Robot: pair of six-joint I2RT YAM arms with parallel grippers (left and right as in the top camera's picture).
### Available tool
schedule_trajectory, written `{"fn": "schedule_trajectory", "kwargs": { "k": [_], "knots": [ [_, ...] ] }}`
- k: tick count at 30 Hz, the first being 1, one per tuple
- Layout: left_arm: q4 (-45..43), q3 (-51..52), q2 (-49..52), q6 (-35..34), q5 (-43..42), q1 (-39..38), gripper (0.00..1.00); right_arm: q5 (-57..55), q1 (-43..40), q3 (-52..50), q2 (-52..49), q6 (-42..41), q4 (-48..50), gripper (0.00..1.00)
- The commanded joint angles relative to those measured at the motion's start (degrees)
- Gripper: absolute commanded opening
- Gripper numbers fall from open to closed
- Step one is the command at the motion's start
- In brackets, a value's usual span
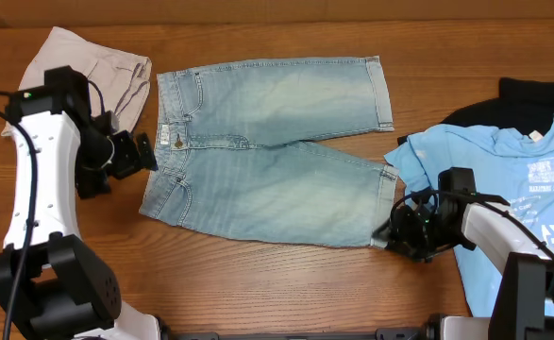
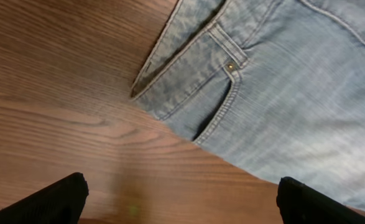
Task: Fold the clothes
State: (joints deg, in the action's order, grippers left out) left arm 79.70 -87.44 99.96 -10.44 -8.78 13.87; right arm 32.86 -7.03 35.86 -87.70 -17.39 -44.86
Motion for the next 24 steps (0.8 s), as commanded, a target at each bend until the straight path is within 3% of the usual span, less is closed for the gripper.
{"fn": "schedule_trajectory", "kwargs": {
  "k": [1, 5, 15, 21, 24],
  "knots": [
    [-2.36, 4.07, -0.42, -1.40, 0.42, -0.20, 1.00, 0.94, 0.26, -0.92, -0.11, 0.85, -0.26, 0.21],
    [-5.62, 7.87, -0.42, -1.38, 0.39, -0.22, 1.00, 0.92, 0.26, -0.83, -0.11, 0.87, -0.63, 0.04],
    [-14.80, 18.71, -0.42, 0.26, 0.13, -0.22, 1.00, 0.83, 0.26, 9.64, -0.09, 1.33, -10.10, 0.04],
    [-19.65, 23.89, -0.42, 4.68, -2.67, -0.22, 1.00, 0.72, 0.26, 15.45, -0.09, 2.82, -14.19, 0.04],
    [-20.52, 26.47, -0.42, 4.50, -1.79, -0.22, 0.91, 0.72, 0.26, 17.07, -0.09, 2.84, -14.73, 0.04]
  ]
}}
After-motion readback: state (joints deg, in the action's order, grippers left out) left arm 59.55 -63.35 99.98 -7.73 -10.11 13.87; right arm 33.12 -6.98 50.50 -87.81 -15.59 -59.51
